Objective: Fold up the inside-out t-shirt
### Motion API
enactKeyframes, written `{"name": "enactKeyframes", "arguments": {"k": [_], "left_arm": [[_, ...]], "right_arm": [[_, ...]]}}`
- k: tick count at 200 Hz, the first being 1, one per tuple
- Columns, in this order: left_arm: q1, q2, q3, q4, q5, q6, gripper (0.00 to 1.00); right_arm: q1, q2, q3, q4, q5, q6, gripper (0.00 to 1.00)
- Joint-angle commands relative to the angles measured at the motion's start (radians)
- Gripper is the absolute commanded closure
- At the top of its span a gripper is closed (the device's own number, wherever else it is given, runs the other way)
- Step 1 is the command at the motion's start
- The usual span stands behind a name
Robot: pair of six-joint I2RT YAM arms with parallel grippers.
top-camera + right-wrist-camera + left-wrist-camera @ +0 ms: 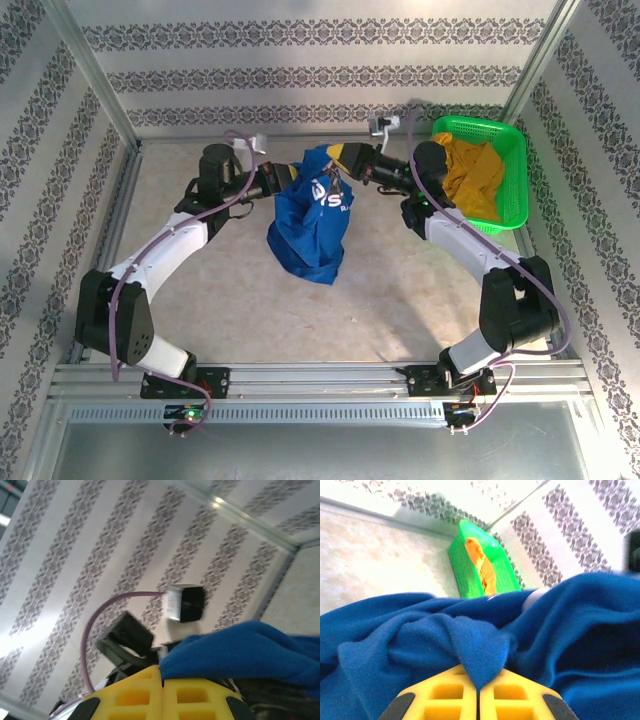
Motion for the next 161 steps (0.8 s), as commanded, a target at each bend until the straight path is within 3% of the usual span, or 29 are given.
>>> {"name": "enactKeyframes", "arguments": {"k": [1, 31, 44, 55, 65, 89, 115, 161], "left_arm": [[0.049, -0.067, -0.017, 0.170, 0.017, -0.082, 1.00], [0.069, -0.061, -0.019, 0.275, 0.037, -0.164, 1.00], [0.070, -0.049, -0.015, 0.311, 0.040, -0.194, 1.00], [0.070, -0.038, -0.009, 0.326, 0.046, -0.211, 1.00], [0.069, -0.030, -0.006, 0.343, 0.049, -0.226, 1.00], [0.070, -0.019, 0.009, 0.338, 0.068, -0.236, 1.00], [0.071, -0.020, 0.025, 0.308, 0.096, -0.221, 1.00], [0.069, -0.026, 0.022, 0.323, 0.131, -0.244, 1.00]], "right_arm": [[-0.041, -0.055, -0.085, 0.057, 0.081, -0.031, 1.00], [-0.057, -0.073, -0.164, -0.002, 0.153, -0.072, 1.00], [-0.059, -0.099, -0.172, -0.153, 0.202, -0.136, 0.62], [-0.060, -0.158, -0.184, -0.334, 0.303, -0.224, 0.45], [-0.058, -0.224, -0.184, -0.499, 0.412, -0.305, 0.36], [-0.012, -0.321, -0.098, -0.828, 0.593, -0.484, 0.33], [0.102, -0.282, 0.100, -1.085, 0.727, -0.675, 0.30], [0.221, -0.083, 0.350, -1.221, 0.797, -0.835, 0.21]]}}
